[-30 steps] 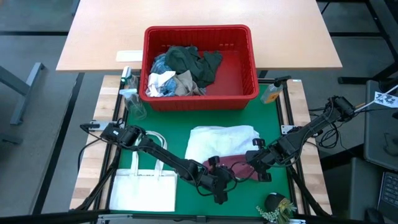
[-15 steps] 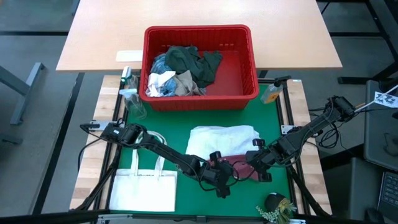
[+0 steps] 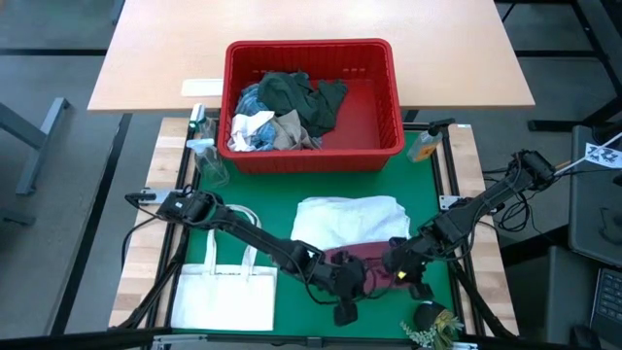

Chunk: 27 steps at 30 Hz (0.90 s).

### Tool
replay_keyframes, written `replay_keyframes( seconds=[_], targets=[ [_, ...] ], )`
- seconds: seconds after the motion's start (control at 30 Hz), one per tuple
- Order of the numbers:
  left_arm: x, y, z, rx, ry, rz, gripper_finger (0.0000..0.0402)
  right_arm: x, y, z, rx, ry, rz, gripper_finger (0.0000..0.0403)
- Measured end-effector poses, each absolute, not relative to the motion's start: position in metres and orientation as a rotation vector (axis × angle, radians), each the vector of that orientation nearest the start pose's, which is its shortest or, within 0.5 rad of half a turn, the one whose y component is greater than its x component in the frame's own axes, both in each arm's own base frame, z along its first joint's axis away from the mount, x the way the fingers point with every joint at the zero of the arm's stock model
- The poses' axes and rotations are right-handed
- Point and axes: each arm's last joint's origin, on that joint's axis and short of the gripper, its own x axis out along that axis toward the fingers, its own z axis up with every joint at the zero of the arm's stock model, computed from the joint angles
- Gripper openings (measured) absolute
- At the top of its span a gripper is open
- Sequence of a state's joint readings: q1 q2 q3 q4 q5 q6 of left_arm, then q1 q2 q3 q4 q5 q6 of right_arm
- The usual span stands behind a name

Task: Fold Laundry from Bin
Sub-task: Fold the pink underwear

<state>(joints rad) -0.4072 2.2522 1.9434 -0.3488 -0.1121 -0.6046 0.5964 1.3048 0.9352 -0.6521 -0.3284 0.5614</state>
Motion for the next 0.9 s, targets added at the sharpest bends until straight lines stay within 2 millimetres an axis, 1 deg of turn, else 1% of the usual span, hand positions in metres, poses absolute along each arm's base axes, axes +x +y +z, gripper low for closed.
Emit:
replay_keyframes(
  seconds=[0.1,0.23,0.33,0.43,0.67,0.77,0.9],
  targets=[
    [0.472,-0.204,0.232,-0.439,0.717,-0.112,0.0002,0.202,0.152,0.247,0.374,1.246,0.575,0.0007],
    [0.47,-0.208,0.231,-0.424,0.727,-0.119,0.0002,0.198,0.157,0.246,0.348,1.247,0.578,0.0007],
    [0.469,-0.206,0.225,-0.389,0.748,-0.067,0.0002,0.198,0.155,0.245,0.308,1.226,0.504,0.0007],
    [0.469,-0.199,0.222,-0.35,0.76,0.006,0.0002,0.197,0.149,0.241,0.249,1.229,0.392,0.0007],
    [0.467,-0.178,0.214,-0.277,0.828,0.16,0.0003,0.193,0.128,0.234,0.098,1.283,0.134,0.0007],
    [0.469,-0.17,0.213,-0.271,0.828,0.193,0.0003,0.195,0.122,0.233,0.075,1.268,0.074,0.0007],
    [0.471,-0.161,0.212,-0.268,0.842,0.219,0.0003,0.195,0.121,0.232,0.066,1.261,0.062,0.0007]
  ],
)
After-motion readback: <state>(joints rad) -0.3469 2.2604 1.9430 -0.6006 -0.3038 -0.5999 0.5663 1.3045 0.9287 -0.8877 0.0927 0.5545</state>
